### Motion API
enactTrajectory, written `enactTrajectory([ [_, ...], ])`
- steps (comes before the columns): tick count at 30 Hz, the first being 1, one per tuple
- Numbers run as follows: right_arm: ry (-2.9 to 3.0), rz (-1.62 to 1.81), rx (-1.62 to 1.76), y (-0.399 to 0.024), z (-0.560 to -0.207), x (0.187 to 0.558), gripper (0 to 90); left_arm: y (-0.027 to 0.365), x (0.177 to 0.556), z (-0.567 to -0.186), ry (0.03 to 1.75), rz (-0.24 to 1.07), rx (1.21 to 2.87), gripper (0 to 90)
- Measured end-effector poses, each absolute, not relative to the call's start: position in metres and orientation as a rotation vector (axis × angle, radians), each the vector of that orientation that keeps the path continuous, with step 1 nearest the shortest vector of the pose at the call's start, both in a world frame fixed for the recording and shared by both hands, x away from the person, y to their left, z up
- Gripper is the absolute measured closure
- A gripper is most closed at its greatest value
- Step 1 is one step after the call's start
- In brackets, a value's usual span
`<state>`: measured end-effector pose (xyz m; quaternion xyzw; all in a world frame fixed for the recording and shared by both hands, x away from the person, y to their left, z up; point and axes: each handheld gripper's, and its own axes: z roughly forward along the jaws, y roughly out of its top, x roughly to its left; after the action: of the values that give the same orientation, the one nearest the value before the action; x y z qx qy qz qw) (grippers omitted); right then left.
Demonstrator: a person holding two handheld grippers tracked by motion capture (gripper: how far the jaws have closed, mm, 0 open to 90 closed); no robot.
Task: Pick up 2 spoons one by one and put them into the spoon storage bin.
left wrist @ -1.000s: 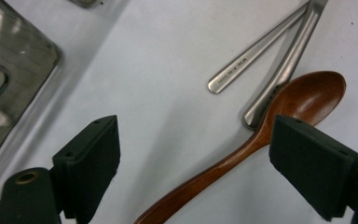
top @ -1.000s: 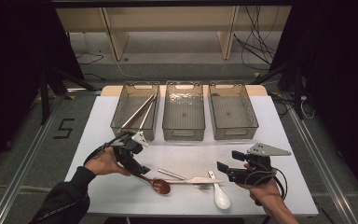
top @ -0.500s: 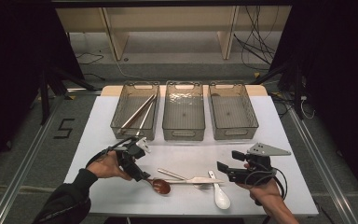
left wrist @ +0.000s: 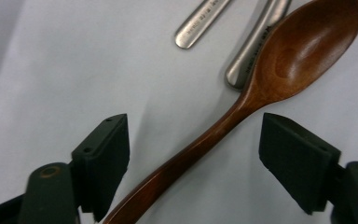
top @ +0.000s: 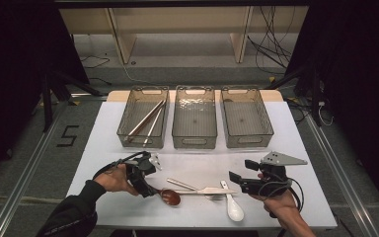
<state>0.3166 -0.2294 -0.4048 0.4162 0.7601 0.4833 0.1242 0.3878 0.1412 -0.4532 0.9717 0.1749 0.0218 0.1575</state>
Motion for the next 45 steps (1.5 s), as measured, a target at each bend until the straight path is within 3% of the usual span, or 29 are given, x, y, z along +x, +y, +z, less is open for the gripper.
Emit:
enactTrajectory([
  [9, 2.22, 1.405, 1.219, -0.228, -0.405, 0.318, 25.4, 0.137, 0.385, -0.463, 0.401, 0.025, 2.848, 37.6],
  [23, 2.22, 1.406, 1.224, -0.229, -0.405, 0.318, 25.4, 0.135, 0.376, -0.462, 0.257, 0.033, 2.92, 67.4],
  [31, 2.219, 1.404, 1.231, -0.229, -0.406, 0.318, 25.5, 0.134, 0.372, -0.461, 0.173, 0.009, 2.946, 74.9],
  [45, 2.218, 1.402, 1.227, -0.229, -0.406, 0.318, 25.5, 0.135, 0.366, -0.46, 0.202, -0.006, 2.909, 80.8],
])
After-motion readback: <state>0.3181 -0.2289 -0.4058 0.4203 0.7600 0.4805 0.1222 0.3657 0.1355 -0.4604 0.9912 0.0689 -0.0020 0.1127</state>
